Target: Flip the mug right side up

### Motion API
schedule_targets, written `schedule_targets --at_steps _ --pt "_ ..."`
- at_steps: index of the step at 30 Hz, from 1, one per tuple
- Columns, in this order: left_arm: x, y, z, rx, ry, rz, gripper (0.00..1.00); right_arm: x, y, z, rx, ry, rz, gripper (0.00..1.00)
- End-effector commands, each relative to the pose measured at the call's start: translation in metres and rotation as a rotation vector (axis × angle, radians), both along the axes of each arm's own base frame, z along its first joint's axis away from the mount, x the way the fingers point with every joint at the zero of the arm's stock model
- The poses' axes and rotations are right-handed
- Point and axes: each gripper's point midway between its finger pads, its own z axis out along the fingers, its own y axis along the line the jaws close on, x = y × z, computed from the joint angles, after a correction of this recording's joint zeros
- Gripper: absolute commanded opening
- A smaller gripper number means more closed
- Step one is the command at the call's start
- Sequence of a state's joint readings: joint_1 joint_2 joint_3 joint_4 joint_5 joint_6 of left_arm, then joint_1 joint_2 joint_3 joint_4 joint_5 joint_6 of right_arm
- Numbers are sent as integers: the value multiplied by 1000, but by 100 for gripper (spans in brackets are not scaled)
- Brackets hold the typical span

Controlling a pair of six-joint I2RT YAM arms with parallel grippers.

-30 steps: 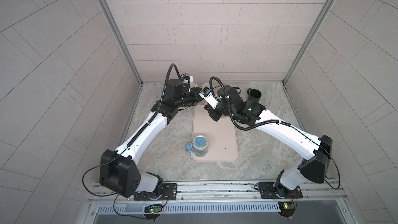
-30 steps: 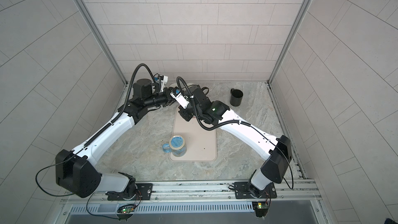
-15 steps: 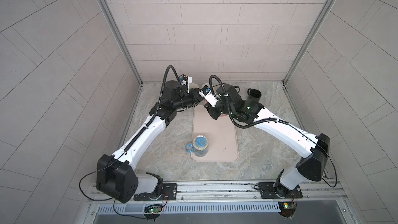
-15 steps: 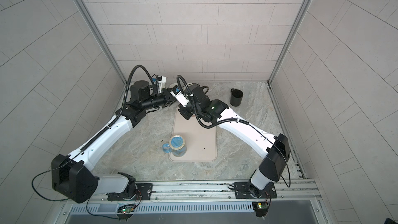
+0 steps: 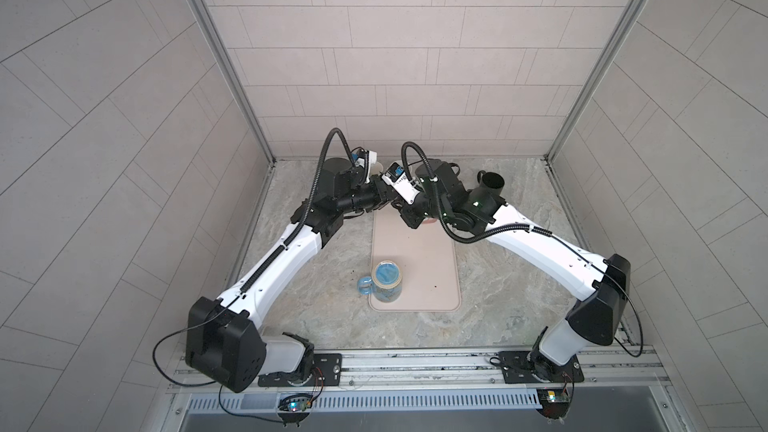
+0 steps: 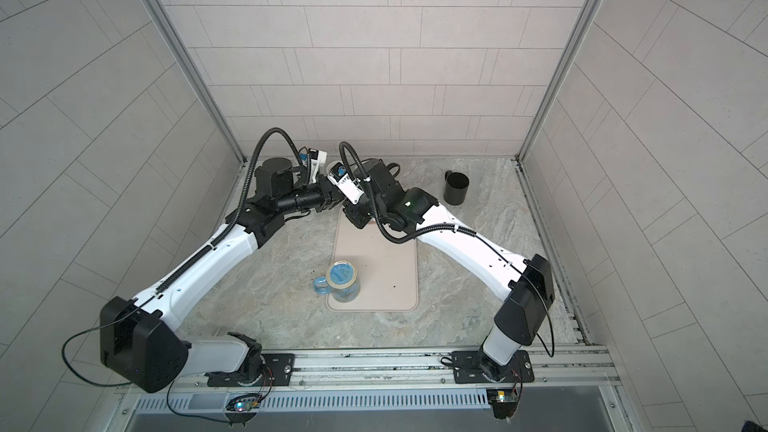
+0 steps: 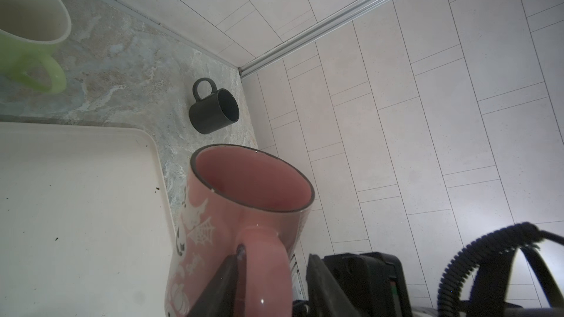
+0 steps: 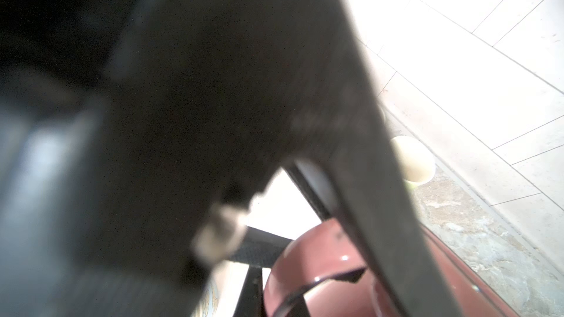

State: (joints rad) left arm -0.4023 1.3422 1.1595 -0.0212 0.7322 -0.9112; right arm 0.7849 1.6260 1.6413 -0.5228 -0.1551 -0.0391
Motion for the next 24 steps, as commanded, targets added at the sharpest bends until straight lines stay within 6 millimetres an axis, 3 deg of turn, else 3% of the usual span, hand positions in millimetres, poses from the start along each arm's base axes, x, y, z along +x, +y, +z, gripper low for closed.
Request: schedule_targets --at_steps 1,13,17,21,24 --pt "-17 -5 -16 45 35 -57 43 8 7 67 143 -146 6 0" --pt "-26 -12 -44 117 84 -105 28 4 8 75 149 -158 30 0" --pt "-28 -15 -49 129 94 -127 19 3 8 77 147 -161 38 0" --pt "-27 -15 -53 138 93 -132 0 1 7 74 136 -158 46 0" --pt "-26 -17 -48 133 72 -133 0 0 7 70 127 -147 49 0"
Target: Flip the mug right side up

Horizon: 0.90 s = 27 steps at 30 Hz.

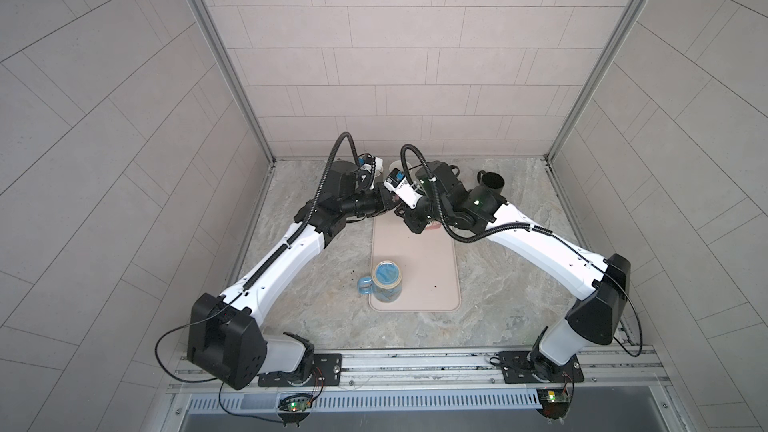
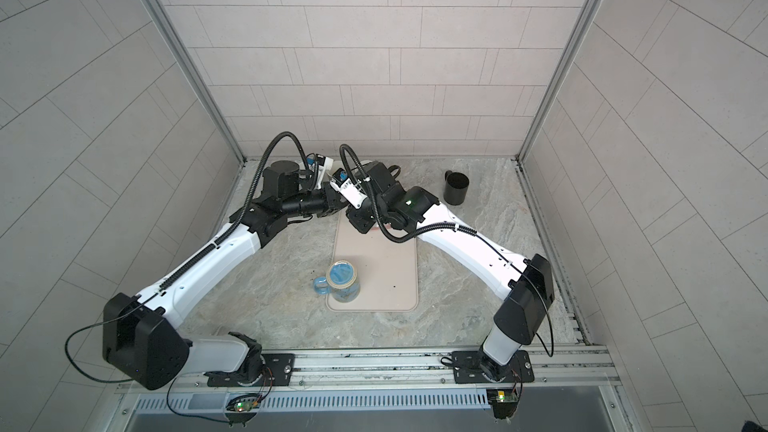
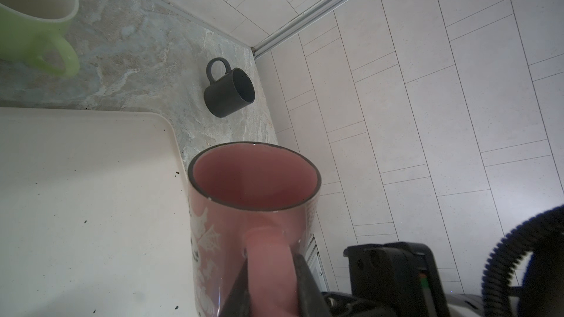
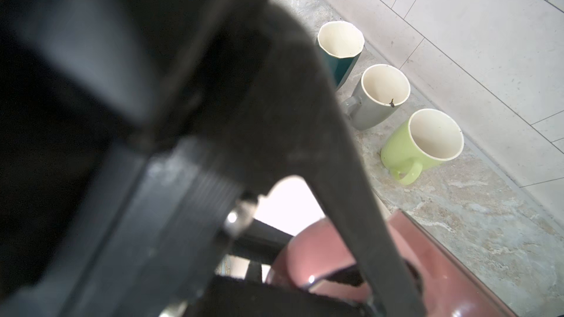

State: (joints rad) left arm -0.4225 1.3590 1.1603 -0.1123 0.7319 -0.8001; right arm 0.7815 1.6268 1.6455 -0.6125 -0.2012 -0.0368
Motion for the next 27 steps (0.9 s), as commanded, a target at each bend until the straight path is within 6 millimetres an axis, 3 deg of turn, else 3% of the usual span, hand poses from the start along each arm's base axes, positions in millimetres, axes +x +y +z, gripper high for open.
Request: schedule_targets --at_steps 1,10,20,27 --pt "-16 -11 -22 41 62 -74 0 14 10 86 172 -225 13 0" --pt "-4 -15 8 10 -28 -64 0 16 -2 75 175 -186 -6 1" --pt "15 -23 13 4 -48 -57 0 13 -13 68 165 -161 -19 14" --pt "29 -34 11 -10 -48 -77 0 14 -25 58 138 -142 -43 17"
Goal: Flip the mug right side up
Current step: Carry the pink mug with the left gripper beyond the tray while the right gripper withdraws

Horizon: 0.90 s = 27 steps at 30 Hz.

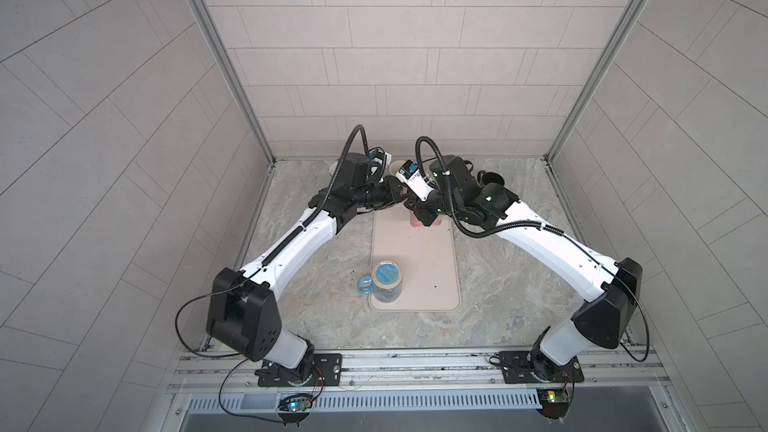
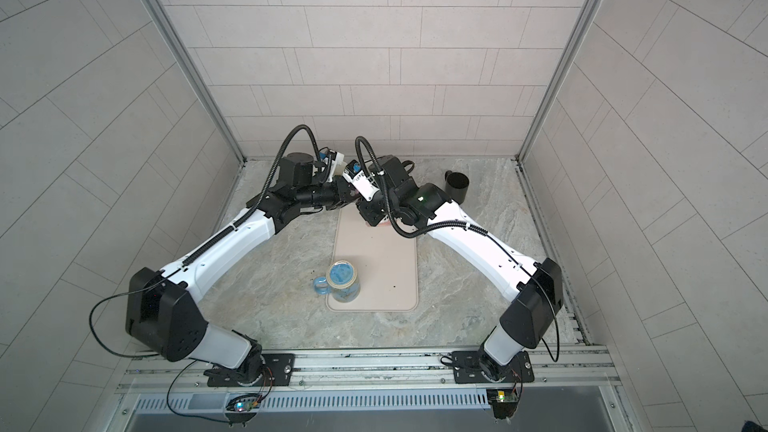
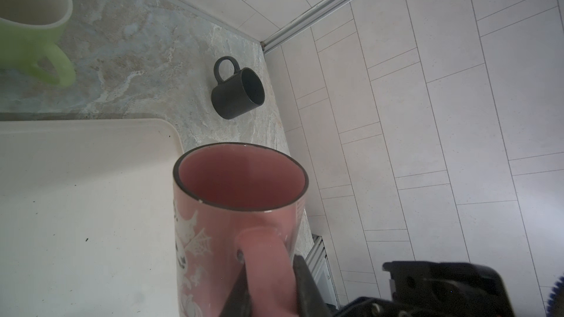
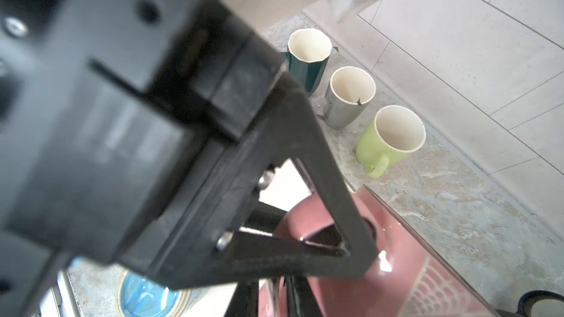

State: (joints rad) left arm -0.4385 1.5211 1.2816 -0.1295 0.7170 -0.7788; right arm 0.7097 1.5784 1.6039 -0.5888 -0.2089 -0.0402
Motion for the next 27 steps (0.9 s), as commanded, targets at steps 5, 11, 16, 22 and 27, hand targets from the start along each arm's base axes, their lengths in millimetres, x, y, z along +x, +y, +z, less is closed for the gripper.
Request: schedule_targets --at_steps 5,11,16,22,27 --pt "11 -21 26 -65 -86 -67 0 -4 -11 45 84 -102 -6 18" --pt "36 -33 29 -93 -123 -65 0 -14 -39 41 66 -84 -74 18" --pt "53 -44 37 -130 -169 -70 0 -21 -63 47 83 -102 -138 18" --pt "73 -64 52 -184 -269 -75 0 -23 -90 53 102 -124 -205 17" --pt "86 -88 46 -193 -361 -92 0 -24 -106 53 117 -128 -241 15"
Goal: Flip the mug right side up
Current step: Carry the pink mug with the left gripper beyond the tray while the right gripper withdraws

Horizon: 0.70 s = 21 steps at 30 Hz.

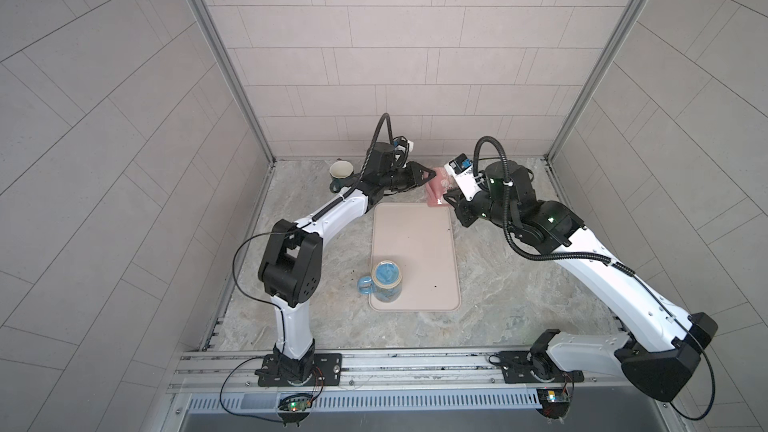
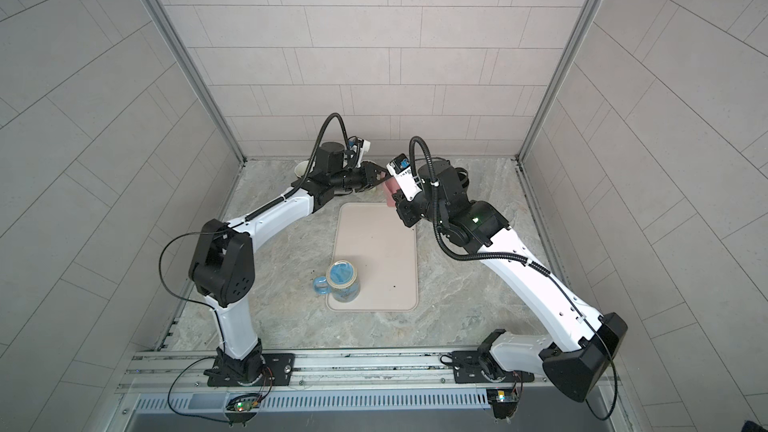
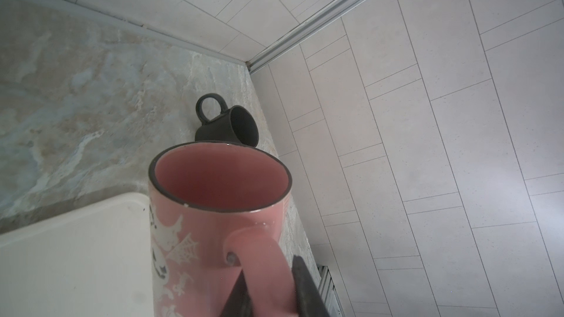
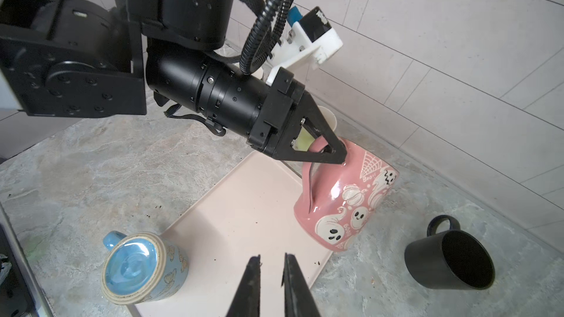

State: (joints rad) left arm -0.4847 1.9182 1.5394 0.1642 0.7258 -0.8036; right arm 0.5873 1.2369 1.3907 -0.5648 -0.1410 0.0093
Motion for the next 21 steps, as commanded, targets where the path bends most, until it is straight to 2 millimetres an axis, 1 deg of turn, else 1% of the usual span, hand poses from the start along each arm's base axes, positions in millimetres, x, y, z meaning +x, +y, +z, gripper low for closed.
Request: schedule_targets --at_steps 1,3,7,10,14,21 --pt "3 -21 62 -108 -261 -40 0 0 -11 6 27 -13 -37 15" --pt "7 -26 52 -83 -301 -28 0 1 -15 4 37 -8 -42 15" --pt "18 -30 37 -38 -378 18 0 5 -20 -1 52 8 -50 14" --pt "27 -31 36 -44 -429 55 0 8 -21 -2 61 13 -51 13" --pt "41 -30 40 -66 -500 112 0 13 -24 -5 80 17 -60 13" --pt "62 -28 23 -50 -584 193 0 19 -27 -11 98 33 -68 12"
